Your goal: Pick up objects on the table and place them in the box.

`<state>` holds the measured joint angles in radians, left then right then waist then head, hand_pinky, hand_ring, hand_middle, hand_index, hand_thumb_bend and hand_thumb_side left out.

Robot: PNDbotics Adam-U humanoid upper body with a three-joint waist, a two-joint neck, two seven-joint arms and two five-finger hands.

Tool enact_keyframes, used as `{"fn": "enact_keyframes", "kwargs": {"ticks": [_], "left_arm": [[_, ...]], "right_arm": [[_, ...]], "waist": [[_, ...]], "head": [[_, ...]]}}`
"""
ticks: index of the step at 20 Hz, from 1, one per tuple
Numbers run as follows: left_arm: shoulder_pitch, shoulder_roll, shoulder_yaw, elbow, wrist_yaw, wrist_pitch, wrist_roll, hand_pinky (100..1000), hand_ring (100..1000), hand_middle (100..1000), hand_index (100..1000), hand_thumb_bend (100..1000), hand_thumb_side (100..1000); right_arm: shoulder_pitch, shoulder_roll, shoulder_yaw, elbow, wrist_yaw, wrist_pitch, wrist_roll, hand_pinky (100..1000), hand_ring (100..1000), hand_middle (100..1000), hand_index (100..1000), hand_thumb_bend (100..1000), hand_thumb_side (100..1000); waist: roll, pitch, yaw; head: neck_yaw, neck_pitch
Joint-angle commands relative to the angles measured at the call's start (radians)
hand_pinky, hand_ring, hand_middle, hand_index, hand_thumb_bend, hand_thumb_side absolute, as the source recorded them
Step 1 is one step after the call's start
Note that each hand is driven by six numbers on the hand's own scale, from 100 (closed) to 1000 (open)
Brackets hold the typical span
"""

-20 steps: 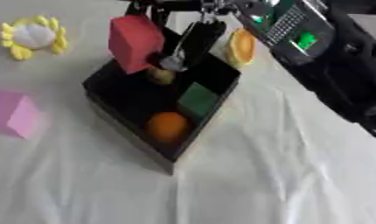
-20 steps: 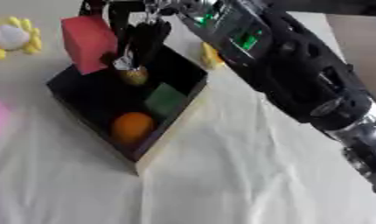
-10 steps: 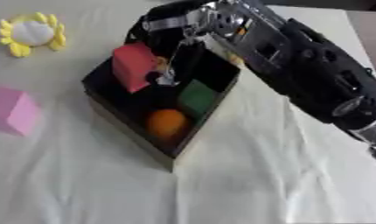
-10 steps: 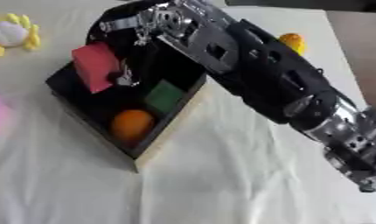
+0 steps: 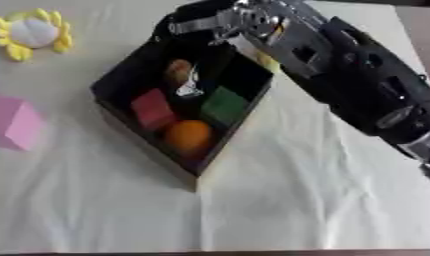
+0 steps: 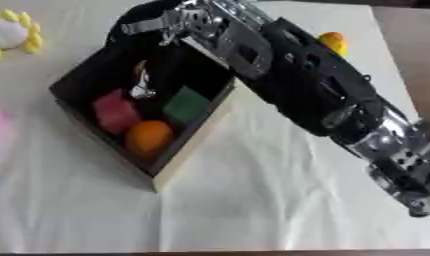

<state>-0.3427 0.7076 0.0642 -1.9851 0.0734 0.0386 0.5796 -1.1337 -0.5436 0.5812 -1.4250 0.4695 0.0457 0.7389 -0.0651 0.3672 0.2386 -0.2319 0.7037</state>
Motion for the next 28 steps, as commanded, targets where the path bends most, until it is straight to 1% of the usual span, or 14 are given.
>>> {"fn": "enact_keyframes", "kwargs": {"ticks": [1, 2, 3, 4, 5, 6, 7, 10, 11, 13, 15, 19, 23, 28], "left_arm": [[-0.003, 0.019, 0.010, -0.015, 0.003, 0.003, 0.002, 807, 716, 716, 883, 210, 549], [-0.003, 0.018, 0.010, -0.015, 0.003, 0.003, 0.002, 807, 716, 716, 883, 212, 546], [-0.002, 0.018, 0.010, -0.015, 0.003, 0.003, 0.002, 807, 716, 716, 883, 211, 549], [-0.001, 0.018, 0.010, -0.015, 0.003, 0.003, 0.002, 807, 716, 716, 883, 211, 549], [0.000, 0.018, 0.010, -0.015, 0.002, 0.004, 0.003, 807, 715, 716, 883, 209, 550], [0.002, 0.018, 0.011, -0.015, 0.002, 0.004, 0.004, 807, 715, 716, 882, 209, 550], [0.004, 0.018, 0.013, -0.015, 0.001, 0.004, 0.005, 807, 715, 716, 882, 207, 551], [0.013, 0.019, 0.018, -0.015, -0.001, 0.006, 0.011, 807, 715, 716, 882, 208, 551], [0.018, 0.020, 0.021, -0.015, -0.002, 0.006, 0.014, 807, 715, 716, 882, 209, 552], [0.026, 0.023, 0.027, -0.015, -0.005, 0.006, 0.020, 807, 715, 716, 882, 209, 552], [0.033, 0.024, 0.033, -0.015, -0.007, 0.006, 0.028, 807, 715, 716, 882, 209, 552], [0.041, 0.027, 0.039, -0.015, -0.011, 0.005, 0.036, 808, 715, 717, 882, 208, 550], [0.047, 0.026, 0.044, -0.015, -0.013, 0.005, 0.042, 808, 715, 717, 882, 207, 549], [0.044, 0.024, 0.042, -0.015, -0.013, 0.005, 0.040, 808, 716, 717, 882, 207, 547]], "right_arm": [[-0.013, -0.031, -0.028, -0.032, 0.018, 0.004, -0.009, 921, 967, 871, 900, 446, 362], [-0.011, -0.034, -0.031, -0.038, 0.017, 0.007, -0.010, 917, 961, 865, 895, 419, 392], [-0.009, -0.036, -0.035, -0.044, 0.012, 0.011, -0.014, 913, 955, 860, 891, 411, 355], [-0.007, -0.040, -0.040, -0.052, 0.005, 0.016, -0.019, 911, 953, 858, 889, 405, 350], [-0.005, -0.044, -0.047, -0.063, -0.002, 0.023, -0.026, 903, 938, 846, 877, 373, 319], [-0.002, -0.052, -0.057, -0.079, -0.011, 0.031, -0.037, 902, 936, 844, 876, 369, 316], [0.000, -0.064, -0.069, -0.098, -0.021, 0.040, -0.048, 891, 916, 823, 868, 342, 291], [0.019, -0.138, -0.122, -0.170, -0.053, 0.069, -0.083, 884, 902, 808, 859, 335, 245], [0.033, -0.176, -0.149, -0.192, -0.062, 0.079, -0.098, 882, 897, 806, 855, 336, 205], [0.075, -0.256, -0.206, -0.225, -0.079, 0.101, -0.132, 883, 897, 809, 855, 345, 182], [0.138, -0.342, -0.267, -0.236, -0.092, 0.122, -0.170, 883, 898, 810, 856, 347, 174], [0.262, -0.465, -0.366, -0.231, -0.121, 0.143, -0.240, 885, 902, 811, 861, 356, 160], [0.364, -0.536, -0.421, -0.213, -0.134, 0.150, -0.279, 890, 910, 820, 870, 380, 167], [0.440, -0.572, -0.441, -0.193, -0.126, 0.155, -0.291, 892, 916, 822, 875, 416, 173]], "waist": [[-0.005, -0.031, -0.002], [-0.005, -0.031, -0.003], [-0.005, -0.031, -0.004], [-0.005, -0.032, -0.006], [-0.004, -0.032, -0.007], [-0.004, -0.032, -0.010], [-0.004, -0.033, -0.013], [-0.006, -0.033, -0.027], [-0.006, -0.033, -0.034], [-0.007, -0.031, -0.044], [-0.007, -0.028, -0.055], [0.001, -0.022, -0.065], [0.013, -0.016, -0.069], [0.029, -0.011, -0.072]], "head": [[0.004, 0.004], [0.005, 0.003], [0.005, 0.003], [0.006, 0.003], [0.006, 0.003], [0.008, 0.003], [0.010, 0.003], [0.020, 0.003], [0.026, 0.003], [0.036, 0.001], [0.047, -0.003], [0.063, -0.015], [0.075, -0.024], [0.091, -0.042]]}}
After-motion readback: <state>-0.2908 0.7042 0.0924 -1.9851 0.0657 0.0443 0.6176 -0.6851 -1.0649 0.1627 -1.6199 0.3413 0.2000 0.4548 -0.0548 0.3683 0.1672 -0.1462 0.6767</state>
